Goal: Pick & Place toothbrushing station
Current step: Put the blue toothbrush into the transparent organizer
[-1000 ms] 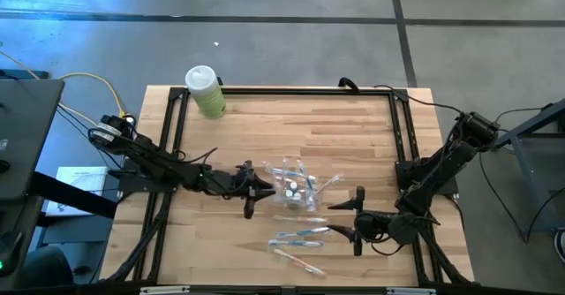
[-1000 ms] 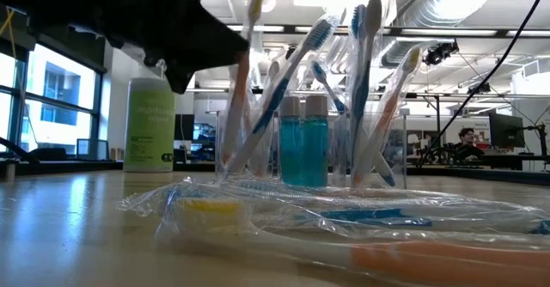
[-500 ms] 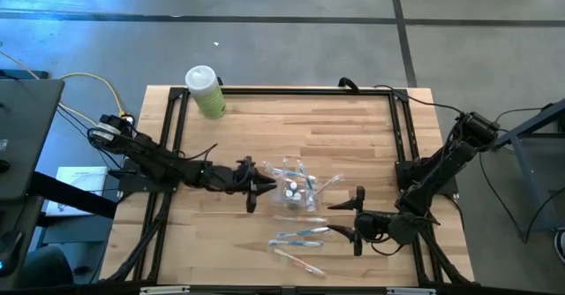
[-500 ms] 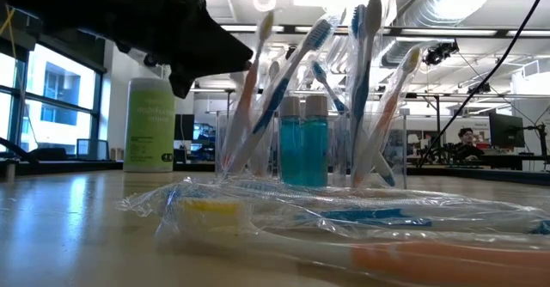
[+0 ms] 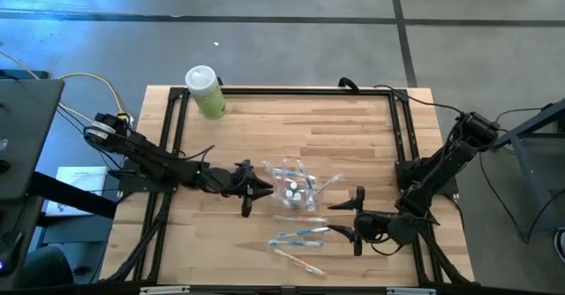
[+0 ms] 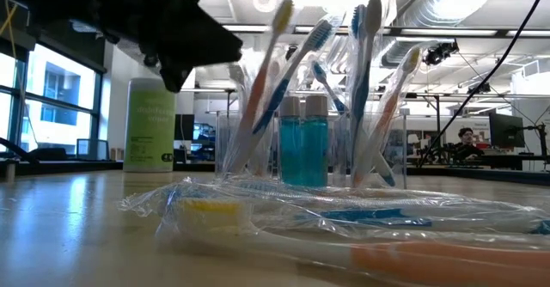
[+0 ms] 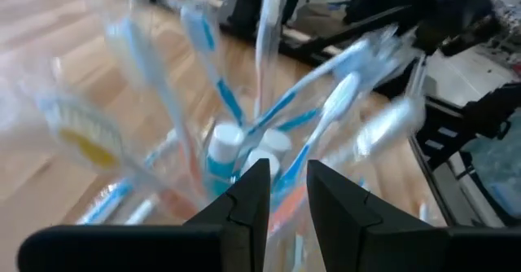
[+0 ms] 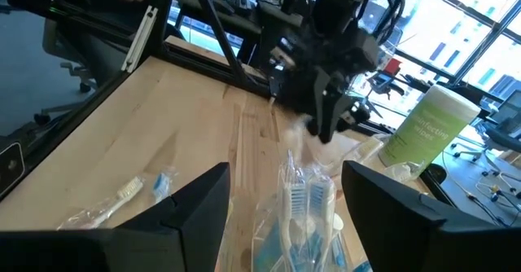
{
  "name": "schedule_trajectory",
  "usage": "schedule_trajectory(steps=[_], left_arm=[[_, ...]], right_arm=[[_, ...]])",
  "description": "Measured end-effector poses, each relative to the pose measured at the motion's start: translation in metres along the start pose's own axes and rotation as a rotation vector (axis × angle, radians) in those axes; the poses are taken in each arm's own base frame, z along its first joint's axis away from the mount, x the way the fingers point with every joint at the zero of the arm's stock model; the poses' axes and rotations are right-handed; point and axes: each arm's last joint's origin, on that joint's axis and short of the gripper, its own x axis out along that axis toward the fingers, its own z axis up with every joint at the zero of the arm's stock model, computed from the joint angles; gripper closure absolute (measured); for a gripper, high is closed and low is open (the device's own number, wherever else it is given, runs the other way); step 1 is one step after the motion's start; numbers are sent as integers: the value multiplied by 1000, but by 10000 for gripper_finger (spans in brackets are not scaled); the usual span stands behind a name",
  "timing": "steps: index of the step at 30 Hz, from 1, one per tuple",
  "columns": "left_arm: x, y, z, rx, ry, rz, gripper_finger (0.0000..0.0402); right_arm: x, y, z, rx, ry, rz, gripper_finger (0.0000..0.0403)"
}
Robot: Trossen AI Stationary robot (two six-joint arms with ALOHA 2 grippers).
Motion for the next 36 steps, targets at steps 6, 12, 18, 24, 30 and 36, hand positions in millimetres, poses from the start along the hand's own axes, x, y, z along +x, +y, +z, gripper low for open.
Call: schedule_trajectory(steps=[6, 12, 18, 24, 30, 36], left_arm=[[-21, -4, 7, 135, 87, 2, 320], [-28, 12, -7, 244, 296, 113, 321], [-23, 17, -20, 454, 378, 113, 321], [-17, 30, -17, 566, 389, 146, 321], [-15, 57, -12, 517, 406, 250, 321], [-14, 65, -10, 383, 423, 199, 321]], right_arm=[[0, 0, 0, -1, 1, 0, 174], [0, 0, 0, 26, 0, 4, 174], [0, 1, 0, 52, -4, 40, 174], [2, -1, 4, 87, -29, 39, 174], [2, -2, 10, 152, -76, 35, 174], [5, -6, 12, 167, -92, 19, 174]])
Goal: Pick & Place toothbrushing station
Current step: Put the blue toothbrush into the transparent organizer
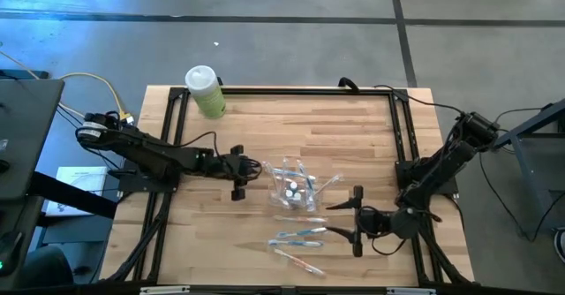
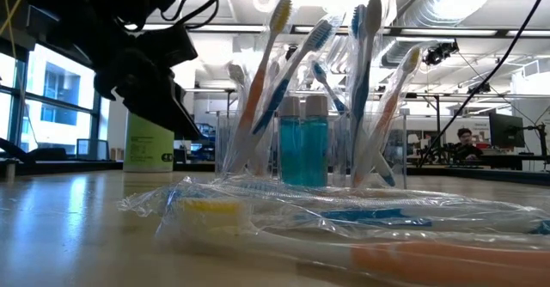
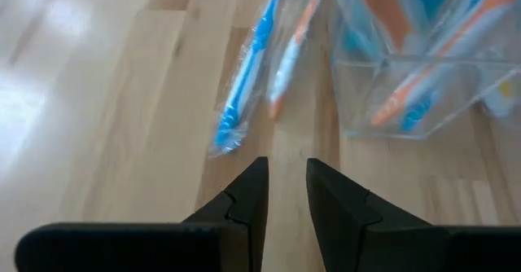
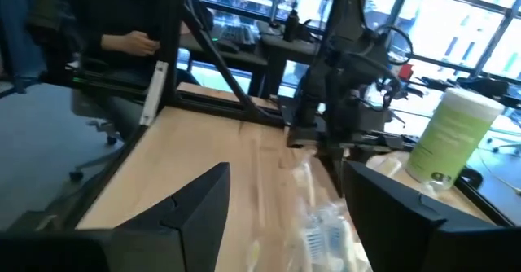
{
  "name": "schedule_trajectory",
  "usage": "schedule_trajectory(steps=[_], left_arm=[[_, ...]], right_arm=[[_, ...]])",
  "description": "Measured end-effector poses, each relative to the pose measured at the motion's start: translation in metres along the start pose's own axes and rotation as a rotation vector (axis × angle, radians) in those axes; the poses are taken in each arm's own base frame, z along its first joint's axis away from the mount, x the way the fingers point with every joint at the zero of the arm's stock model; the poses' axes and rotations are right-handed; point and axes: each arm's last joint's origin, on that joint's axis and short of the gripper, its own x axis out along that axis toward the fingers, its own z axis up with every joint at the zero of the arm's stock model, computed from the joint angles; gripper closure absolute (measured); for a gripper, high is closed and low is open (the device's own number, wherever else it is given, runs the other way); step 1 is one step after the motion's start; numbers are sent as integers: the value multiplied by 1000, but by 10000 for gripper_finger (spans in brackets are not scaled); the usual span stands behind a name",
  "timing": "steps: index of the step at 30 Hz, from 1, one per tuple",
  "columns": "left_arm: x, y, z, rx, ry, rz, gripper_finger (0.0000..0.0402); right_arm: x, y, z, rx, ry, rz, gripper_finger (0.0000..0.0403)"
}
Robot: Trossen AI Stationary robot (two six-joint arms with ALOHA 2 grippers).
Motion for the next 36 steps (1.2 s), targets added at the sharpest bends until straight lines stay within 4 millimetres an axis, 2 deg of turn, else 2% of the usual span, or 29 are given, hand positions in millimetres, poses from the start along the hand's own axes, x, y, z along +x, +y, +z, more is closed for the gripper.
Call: schedule_trajectory(steps=[6, 12, 15, 18, 21, 27, 30, 36], left_arm=[[0, 1, 1, -16, -9, 21, 321], [0, 0, 2, 83, -17, 18, 321], [0, 0, 2, 78, -17, 18, 317], [0, 0, 2, 35, -16, -7, 294], [0, 0, 2, 26, -15, -9, 253], [0, 3, 2, 47, -23, 80, 175], [0, 2, 3, 53, -36, 79, 162], [0, 1, 7, 58, -79, 75, 160]], right_arm=[[9, -7, -1, 16, 5, 30, 174], [10, -6, -3, 51, 15, 101, 174], [10, -6, -3, 50, 16, 108, 174], [10, -6, -3, 49, 16, 108, 174], [10, -6, -3, 48, 16, 108, 174], [10, -6, -3, 49, 16, 108, 174], [10, -6, -3, 50, 16, 108, 174], [11, -6, -3, 49, 16, 100, 174]])
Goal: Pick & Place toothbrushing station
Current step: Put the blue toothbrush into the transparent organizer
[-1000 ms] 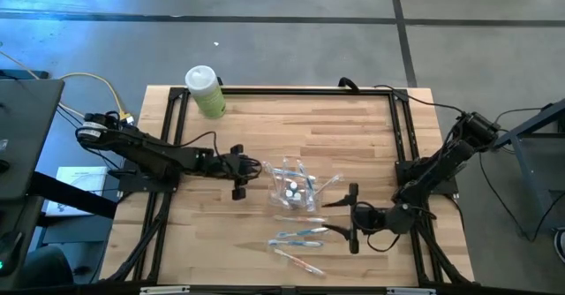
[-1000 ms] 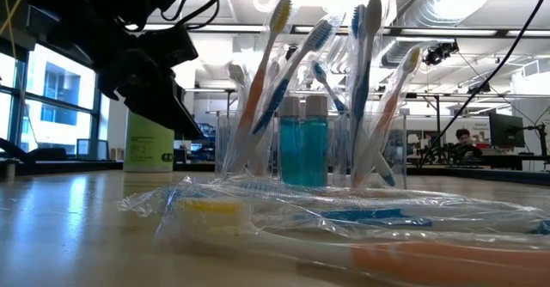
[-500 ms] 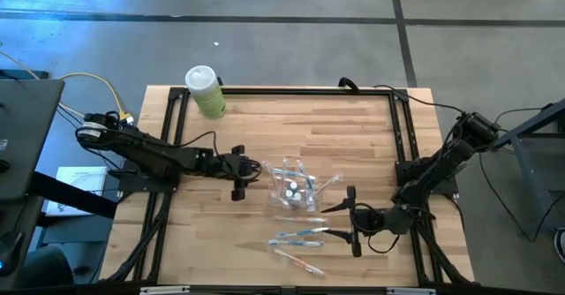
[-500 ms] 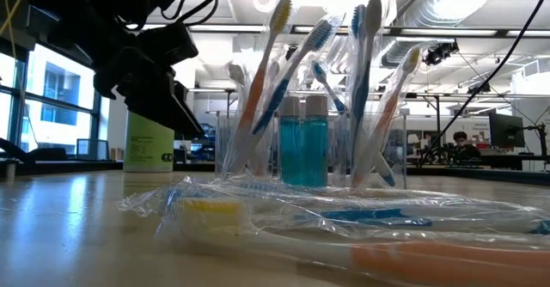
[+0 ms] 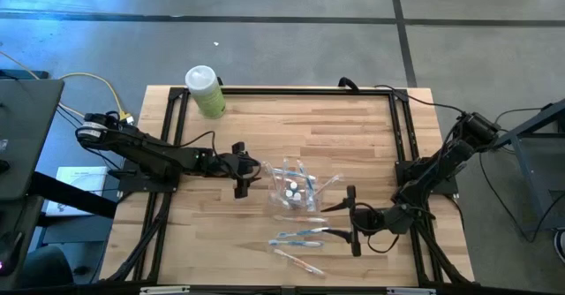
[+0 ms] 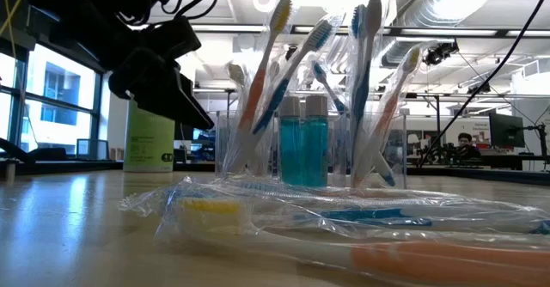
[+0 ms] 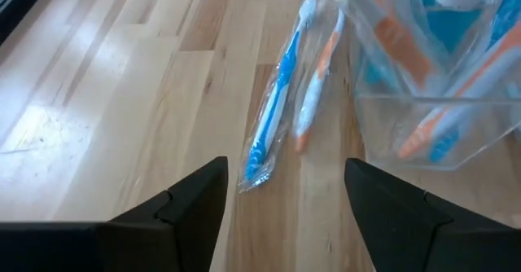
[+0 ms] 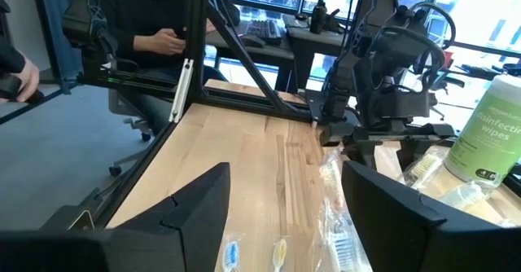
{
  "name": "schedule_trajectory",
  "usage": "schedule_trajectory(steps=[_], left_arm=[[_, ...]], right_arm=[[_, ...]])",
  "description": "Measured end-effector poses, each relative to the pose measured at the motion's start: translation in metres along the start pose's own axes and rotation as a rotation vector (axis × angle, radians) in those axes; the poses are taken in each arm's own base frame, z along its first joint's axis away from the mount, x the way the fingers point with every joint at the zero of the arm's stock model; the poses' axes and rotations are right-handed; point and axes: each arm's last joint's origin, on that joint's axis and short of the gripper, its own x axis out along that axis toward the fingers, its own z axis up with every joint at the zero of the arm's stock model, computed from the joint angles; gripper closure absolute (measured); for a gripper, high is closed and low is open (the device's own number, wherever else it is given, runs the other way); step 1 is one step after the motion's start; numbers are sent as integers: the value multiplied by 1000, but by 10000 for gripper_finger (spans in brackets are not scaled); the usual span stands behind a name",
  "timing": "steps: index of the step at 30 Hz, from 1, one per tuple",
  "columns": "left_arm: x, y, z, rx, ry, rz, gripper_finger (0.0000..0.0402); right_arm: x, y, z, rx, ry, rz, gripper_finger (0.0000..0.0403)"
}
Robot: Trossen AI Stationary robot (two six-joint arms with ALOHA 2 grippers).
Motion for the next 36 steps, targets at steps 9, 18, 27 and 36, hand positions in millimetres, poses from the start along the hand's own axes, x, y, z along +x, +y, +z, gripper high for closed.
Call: schedule_trajectory(steps=[9, 18, 27, 36], left_arm=[[19, 10, -11, -11, 55, 86, 160], [49, 11, -16, -3, -28, 76, 196], [66, 9, -31, 11, 3, 80, 208], [75, 9, -38, -24, -1, 86, 208]], right_arm=[[1, -1, -1, -4, 8, -2, 174], [0, -1, -4, 16, 32, 2, 174], [0, -1, -6, 9, 51, 1, 174], [0, -1, -6, 2, 53, 1, 174]])
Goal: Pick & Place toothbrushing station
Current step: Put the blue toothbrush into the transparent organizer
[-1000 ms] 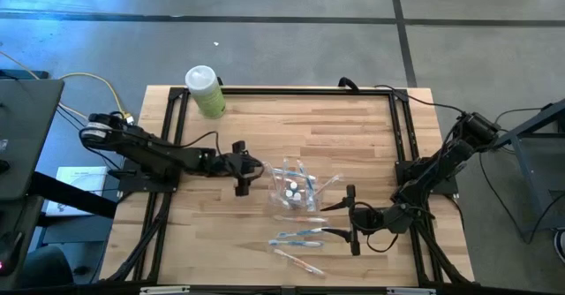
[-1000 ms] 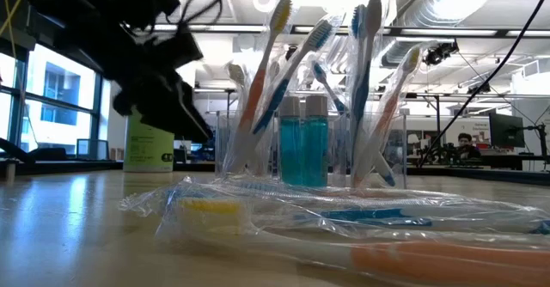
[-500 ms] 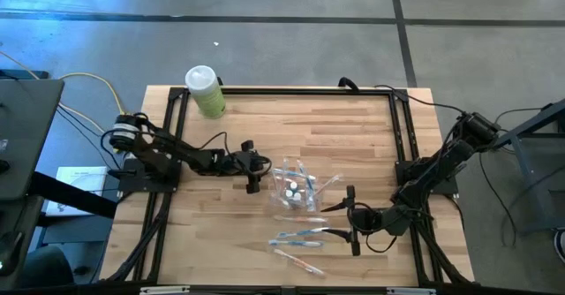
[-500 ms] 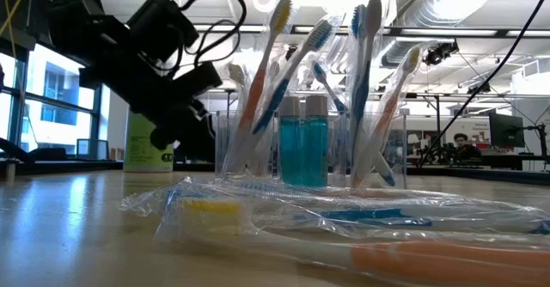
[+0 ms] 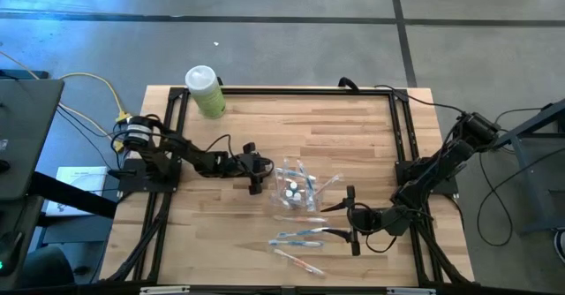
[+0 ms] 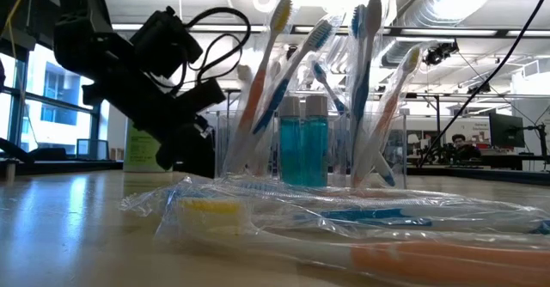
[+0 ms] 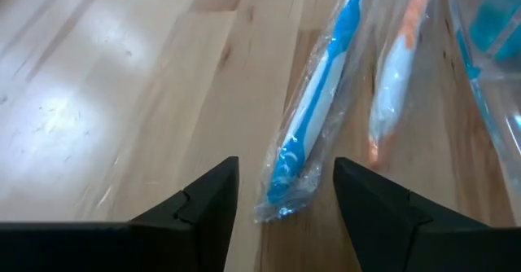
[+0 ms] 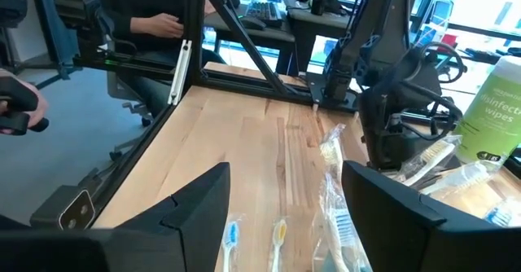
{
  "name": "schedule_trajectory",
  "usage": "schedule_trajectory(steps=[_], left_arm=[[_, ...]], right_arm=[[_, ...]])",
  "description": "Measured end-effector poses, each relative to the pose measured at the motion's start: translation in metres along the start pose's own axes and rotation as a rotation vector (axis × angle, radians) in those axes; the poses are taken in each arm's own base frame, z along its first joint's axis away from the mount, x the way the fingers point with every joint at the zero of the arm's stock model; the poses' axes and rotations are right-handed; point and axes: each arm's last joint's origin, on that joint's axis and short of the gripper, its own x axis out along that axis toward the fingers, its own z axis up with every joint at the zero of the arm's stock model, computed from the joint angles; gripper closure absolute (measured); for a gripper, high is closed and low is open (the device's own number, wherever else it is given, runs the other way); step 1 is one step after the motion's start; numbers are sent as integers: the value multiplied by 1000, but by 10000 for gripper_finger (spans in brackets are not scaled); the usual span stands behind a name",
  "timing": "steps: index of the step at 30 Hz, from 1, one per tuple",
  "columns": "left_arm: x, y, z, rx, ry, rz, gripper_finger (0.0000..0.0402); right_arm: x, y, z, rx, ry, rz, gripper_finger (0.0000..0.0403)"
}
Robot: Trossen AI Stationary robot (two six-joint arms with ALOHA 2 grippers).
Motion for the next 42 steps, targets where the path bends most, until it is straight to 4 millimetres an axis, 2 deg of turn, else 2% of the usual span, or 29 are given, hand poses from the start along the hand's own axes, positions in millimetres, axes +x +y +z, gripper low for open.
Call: schedule_trajectory(steps=[7, 11, 19, 25, 29, 34, 38, 42], left_arm=[[8, 4, -6, -60, 13, 7, 226], [7, 1, -7, -54, 20, 0, 267], [4, -11, -10, -79, 32, 2, 380], [-6, -21, -9, -91, 11, 167, 398], [-22, -32, -1, -60, -21, 227, 400], [-54, -44, 17, -51, -100, 301, 400], [-89, -57, 33, -80, -230, 389, 400], [-134, -73, 43, -124, -376, 582, 400]], right_arm=[[0, 0, -1, -9, 8, 0, 174], [0, 0, -3, -17, 24, -1, 174], [0, 0, -4, -27, 34, 0, 174], [0, 0, -5, -43, 44, 2, 174], [0, 0, -6, -44, 50, 2, 174], [0, 0, -6, -46, 54, 2, 174], [0, 0, -7, -47, 55, 1, 174], [0, 0, -7, -47, 55, 1, 174]])
